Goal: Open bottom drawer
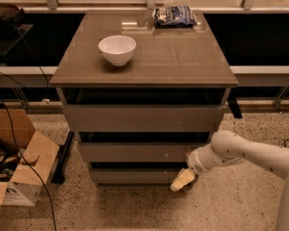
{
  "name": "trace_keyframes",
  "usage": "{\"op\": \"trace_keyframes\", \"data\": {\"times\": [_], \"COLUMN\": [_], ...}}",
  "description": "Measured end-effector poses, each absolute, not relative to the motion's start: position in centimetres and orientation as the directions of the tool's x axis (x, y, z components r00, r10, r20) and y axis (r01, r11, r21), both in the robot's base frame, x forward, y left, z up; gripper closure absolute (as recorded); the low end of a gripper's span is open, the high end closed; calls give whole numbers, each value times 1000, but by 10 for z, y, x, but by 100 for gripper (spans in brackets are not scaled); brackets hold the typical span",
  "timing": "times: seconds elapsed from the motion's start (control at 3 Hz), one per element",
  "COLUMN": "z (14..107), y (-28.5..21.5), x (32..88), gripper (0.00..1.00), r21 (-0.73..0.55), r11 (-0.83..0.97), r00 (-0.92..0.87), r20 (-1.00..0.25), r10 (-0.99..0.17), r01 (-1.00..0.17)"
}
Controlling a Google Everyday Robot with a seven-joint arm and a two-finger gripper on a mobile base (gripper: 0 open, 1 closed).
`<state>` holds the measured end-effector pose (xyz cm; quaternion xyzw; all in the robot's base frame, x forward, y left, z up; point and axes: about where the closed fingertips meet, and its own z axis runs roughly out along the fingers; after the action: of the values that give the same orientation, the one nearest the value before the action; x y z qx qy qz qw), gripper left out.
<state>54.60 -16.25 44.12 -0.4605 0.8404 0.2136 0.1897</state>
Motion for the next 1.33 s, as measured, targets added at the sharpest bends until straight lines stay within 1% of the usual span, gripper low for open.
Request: {"op": "trace_keyframes", "data": {"times": [0.67, 1.0, 1.33], "z": [433, 406, 377], "y": [-161, -160, -159], "x": [550, 549, 554], "gripper": [0, 0, 0], "r21": [182, 191, 205], "r11": [497, 520, 530], "r00": [-514, -542, -558], "r20": [-505, -473, -472], "r10": [-693, -695, -683], "r01": [-849, -833, -823]}}
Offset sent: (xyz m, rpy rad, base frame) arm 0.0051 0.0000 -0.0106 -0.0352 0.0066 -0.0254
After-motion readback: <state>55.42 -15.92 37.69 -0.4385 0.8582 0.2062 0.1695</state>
